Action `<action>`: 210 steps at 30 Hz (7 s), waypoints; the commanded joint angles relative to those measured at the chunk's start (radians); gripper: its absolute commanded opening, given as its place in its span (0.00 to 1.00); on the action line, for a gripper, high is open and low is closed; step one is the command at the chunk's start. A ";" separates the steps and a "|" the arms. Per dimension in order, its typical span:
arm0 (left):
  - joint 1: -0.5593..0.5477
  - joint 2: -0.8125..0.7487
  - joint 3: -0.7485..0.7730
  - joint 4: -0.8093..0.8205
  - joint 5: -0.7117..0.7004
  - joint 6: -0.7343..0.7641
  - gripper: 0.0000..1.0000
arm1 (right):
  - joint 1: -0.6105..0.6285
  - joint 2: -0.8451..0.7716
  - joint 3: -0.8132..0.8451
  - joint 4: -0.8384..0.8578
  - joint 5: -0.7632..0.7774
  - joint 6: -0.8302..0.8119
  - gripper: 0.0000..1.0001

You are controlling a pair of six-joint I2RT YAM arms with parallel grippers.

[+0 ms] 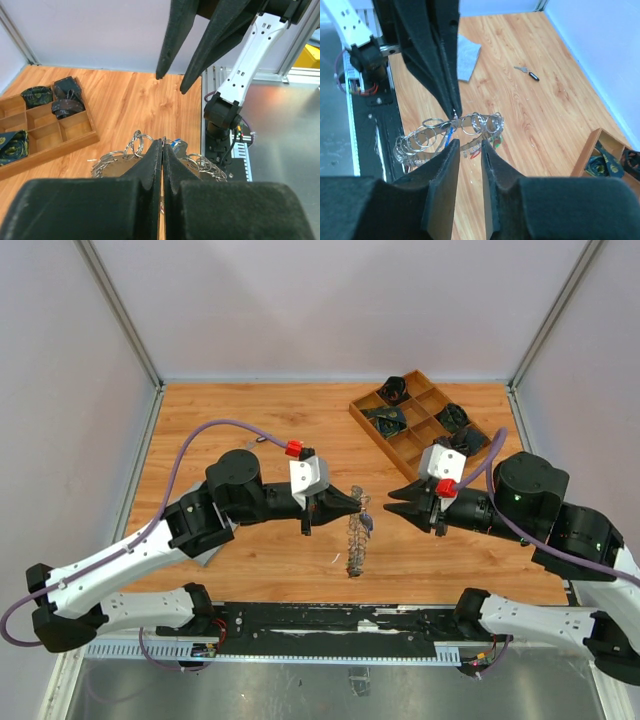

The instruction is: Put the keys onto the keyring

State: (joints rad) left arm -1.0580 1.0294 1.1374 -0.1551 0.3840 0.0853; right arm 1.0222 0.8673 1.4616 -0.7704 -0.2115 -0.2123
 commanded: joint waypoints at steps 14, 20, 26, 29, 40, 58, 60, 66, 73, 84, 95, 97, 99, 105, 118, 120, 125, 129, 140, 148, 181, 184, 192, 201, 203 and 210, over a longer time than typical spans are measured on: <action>-0.008 -0.077 -0.020 0.153 -0.032 -0.042 0.00 | 0.016 -0.112 -0.234 0.329 -0.086 0.212 0.37; -0.009 -0.086 -0.016 0.154 -0.032 -0.042 0.01 | 0.016 -0.102 -0.242 0.319 -0.085 0.204 0.38; -0.009 -0.089 -0.013 0.155 -0.031 -0.041 0.00 | 0.016 -0.084 -0.246 0.310 -0.089 0.198 0.40; -0.009 -0.091 -0.012 0.155 -0.032 -0.040 0.00 | 0.016 -0.074 -0.248 0.308 -0.100 0.201 0.41; -0.009 -0.096 -0.010 0.152 -0.033 -0.038 0.01 | 0.016 -0.051 -0.258 0.309 -0.112 0.203 0.28; -0.009 -0.104 -0.015 0.150 -0.037 -0.036 0.00 | 0.016 -0.059 -0.232 0.257 -0.060 0.194 0.08; -0.008 -0.104 -0.015 0.150 -0.040 -0.036 0.00 | 0.016 -0.045 -0.228 0.242 -0.074 0.192 0.11; -0.009 -0.103 -0.015 0.147 -0.037 -0.034 0.00 | 0.016 -0.024 -0.214 0.231 -0.104 0.191 0.22; -0.010 -0.106 -0.017 0.149 -0.038 -0.035 0.01 | 0.016 -0.096 -0.225 0.299 -0.081 0.189 0.33; -0.009 -0.103 -0.011 0.146 -0.034 -0.033 0.01 | 0.016 -0.158 -0.293 0.319 -0.014 0.154 0.30; -0.009 -0.098 -0.007 0.145 -0.035 -0.030 0.01 | 0.016 -0.076 -0.271 0.253 -0.111 0.112 0.38; -0.009 -0.098 -0.008 0.144 -0.035 -0.030 0.01 | 0.016 -0.068 -0.272 0.260 -0.130 0.118 0.39; -0.008 -0.097 -0.007 0.145 -0.034 -0.030 0.01 | 0.016 -0.064 -0.277 0.270 -0.135 0.122 0.39; -0.009 -0.097 -0.005 0.143 -0.034 -0.029 0.01 | 0.016 -0.065 -0.287 0.298 -0.127 0.129 0.30; -0.009 -0.098 -0.007 0.145 -0.033 -0.030 0.01 | 0.016 -0.082 -0.287 0.258 -0.023 0.126 0.01; -0.009 -0.098 -0.007 0.144 -0.034 -0.030 0.00 | 0.016 -0.080 -0.284 0.247 -0.010 0.125 0.01; -0.009 -0.100 -0.008 0.145 -0.034 -0.032 0.00 | 0.016 -0.048 -0.274 0.208 -0.022 0.119 0.01; -0.008 -0.101 -0.008 0.145 -0.035 -0.033 0.01 | 0.016 -0.017 -0.268 0.187 -0.047 0.116 0.01; -0.009 -0.101 -0.011 0.146 -0.033 -0.032 0.01 | 0.016 -0.060 -0.259 0.251 -0.069 0.112 0.14; -0.009 -0.111 -0.025 0.185 -0.013 -0.056 0.00 | 0.016 -0.208 -0.341 0.457 -0.088 0.109 0.19; -0.009 -0.124 -0.036 0.243 0.059 -0.093 0.00 | 0.016 -0.120 -0.305 0.560 -0.241 0.113 0.16; -0.009 -0.123 -0.037 0.241 0.060 -0.094 0.01 | 0.016 -0.114 -0.304 0.570 -0.251 0.116 0.17; -0.009 -0.117 -0.038 0.241 0.069 -0.094 0.01 | 0.016 -0.100 -0.304 0.576 -0.265 0.119 0.17; -0.009 -0.120 -0.036 0.242 0.072 -0.093 0.01 | 0.016 -0.088 -0.313 0.582 -0.271 0.118 0.16; -0.008 -0.121 -0.037 0.241 0.072 -0.092 0.01 | 0.016 -0.084 -0.311 0.584 -0.273 0.119 0.15; -0.008 -0.126 -0.039 0.238 0.072 -0.092 0.01 | 0.016 -0.073 -0.270 0.517 -0.260 0.098 0.01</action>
State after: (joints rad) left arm -1.0580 0.9207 1.0977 0.0059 0.4507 -0.0055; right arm 1.0222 0.7860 1.1374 -0.2314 -0.4675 -0.0910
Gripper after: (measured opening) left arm 0.012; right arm 0.025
